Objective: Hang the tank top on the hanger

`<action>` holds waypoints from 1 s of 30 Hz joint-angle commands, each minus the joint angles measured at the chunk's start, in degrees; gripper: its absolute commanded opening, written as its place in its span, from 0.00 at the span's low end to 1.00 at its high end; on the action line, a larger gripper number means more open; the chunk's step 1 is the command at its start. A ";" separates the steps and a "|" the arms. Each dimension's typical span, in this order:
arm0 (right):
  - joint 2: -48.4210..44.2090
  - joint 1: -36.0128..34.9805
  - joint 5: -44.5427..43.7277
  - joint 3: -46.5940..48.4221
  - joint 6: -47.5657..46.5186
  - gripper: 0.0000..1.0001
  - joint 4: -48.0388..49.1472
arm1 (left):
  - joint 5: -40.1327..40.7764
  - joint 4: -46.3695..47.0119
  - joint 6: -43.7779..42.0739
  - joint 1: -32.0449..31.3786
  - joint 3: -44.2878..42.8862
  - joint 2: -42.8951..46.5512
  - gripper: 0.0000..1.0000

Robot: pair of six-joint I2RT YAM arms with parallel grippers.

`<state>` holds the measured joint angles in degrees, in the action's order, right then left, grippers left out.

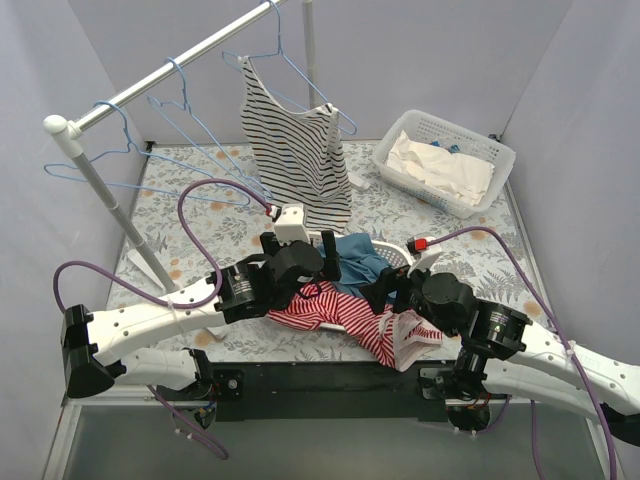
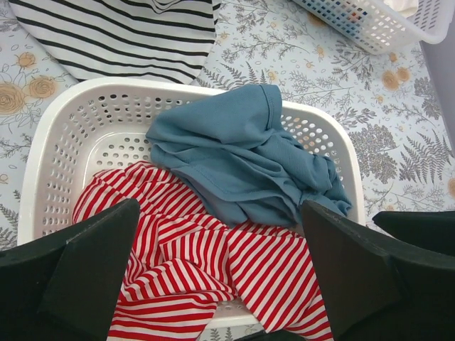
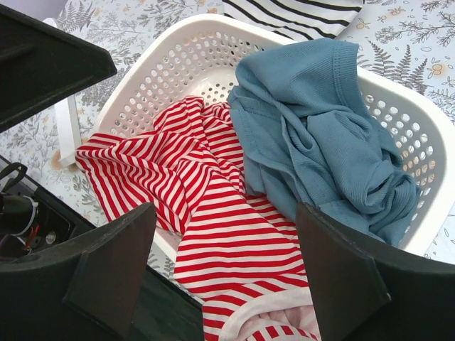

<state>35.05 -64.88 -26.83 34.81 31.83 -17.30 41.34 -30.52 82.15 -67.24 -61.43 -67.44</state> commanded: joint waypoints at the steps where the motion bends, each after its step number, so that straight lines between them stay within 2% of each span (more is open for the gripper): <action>1: -0.68 0.02 -0.50 4.38 0.68 0.87 -2.20 | 0.58 -2.52 0.21 0.01 -3.16 0.91 0.98; 12: -2.44 0.02 -4.19 6.76 2.09 0.86 -10.90 | 0.06 -7.36 1.34 0.01 -4.32 0.90 0.98; 19: -0.25 0.02 -8.85 9.58 2.26 0.86 -15.04 | -4.77 -5.42 0.20 0.01 -0.36 1.70 0.98; 22: 0.46 0.02 -9.03 9.58 4.02 0.87 -15.92 | -7.59 -5.69 0.11 0.01 1.04 0.65 0.98; 24: 0.11 0.02 -9.82 8.88 5.16 0.87 -16.19 | -10.22 -4.38 -1.02 0.01 2.54 -0.14 0.94; 30: 0.46 -0.07 -8.33 7.47 4.90 0.88 -16.27 | -12.51 -3.15 -1.99 0.01 3.77 -2.69 0.93</action>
<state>35.35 -64.88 -34.39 42.13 35.83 -33.61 31.62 -35.18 81.95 -67.24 -58.48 -69.21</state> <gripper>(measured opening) 0.876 0.940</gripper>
